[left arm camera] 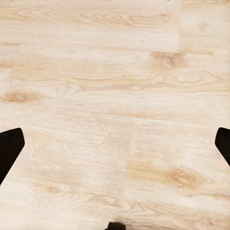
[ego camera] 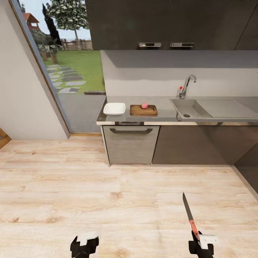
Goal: In the kitchen, take the Vidalia onion out of the sink, dice it on the chopping board with the paring knife, put the diced onion into the bowl on the countertop, then place both the paring knife and the chopping board into the sink.
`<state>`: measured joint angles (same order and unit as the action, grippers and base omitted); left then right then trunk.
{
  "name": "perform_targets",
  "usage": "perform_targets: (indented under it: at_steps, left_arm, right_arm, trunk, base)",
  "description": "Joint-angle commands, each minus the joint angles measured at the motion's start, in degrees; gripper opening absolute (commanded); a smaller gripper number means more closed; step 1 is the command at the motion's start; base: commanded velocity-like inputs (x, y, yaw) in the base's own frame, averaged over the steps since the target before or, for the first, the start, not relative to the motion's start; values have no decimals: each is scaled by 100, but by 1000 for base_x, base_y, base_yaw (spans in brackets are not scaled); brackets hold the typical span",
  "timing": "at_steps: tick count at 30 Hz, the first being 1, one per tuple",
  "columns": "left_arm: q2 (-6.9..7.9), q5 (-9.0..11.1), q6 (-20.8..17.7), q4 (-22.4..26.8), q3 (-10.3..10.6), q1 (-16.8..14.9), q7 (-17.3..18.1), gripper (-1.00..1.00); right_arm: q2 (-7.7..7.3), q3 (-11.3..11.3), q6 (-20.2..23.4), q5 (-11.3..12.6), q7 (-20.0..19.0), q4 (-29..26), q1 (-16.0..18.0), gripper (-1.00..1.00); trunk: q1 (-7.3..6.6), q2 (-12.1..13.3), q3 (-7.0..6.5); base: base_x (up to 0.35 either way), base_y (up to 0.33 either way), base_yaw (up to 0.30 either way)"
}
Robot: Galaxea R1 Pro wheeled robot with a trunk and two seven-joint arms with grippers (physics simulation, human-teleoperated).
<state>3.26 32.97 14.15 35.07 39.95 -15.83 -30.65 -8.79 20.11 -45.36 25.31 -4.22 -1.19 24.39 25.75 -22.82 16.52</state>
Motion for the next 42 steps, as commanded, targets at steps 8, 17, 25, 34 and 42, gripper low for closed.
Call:
perform_targets:
  at_steps: [8,17,25,34,42]
  left_arm:
    - [8,61,35,0,48,-8,-34,100]
    - [8,61,35,0,48,-8,-35,100]
    - [8,61,35,0,48,-8,-31,100]
    - [8,61,35,0,48,-8,-33,100]
    - [8,61,35,0,48,-8,-30,100]
  right_arm:
    - [0,20,-17,62,-46,4,4,-100]
    - [0,21,-17,62,-52,4,4,-100]
    - [0,20,-17,62,-51,4,4,-100]
    - [0,20,-17,62,-52,4,4,-100]
    - [0,20,-17,62,-52,4,4,-100]
  trunk:
    - [3,-10,-65]
    - [3,-10,-149]
    - [3,-10,-223]
    - [3,-10,-307]
    - [3,-10,-381]
  base:
    - [0,0,0]
    - [0,0,0]
    - [0,0,0]
    - [0,0,0]
    - [0,0,0]
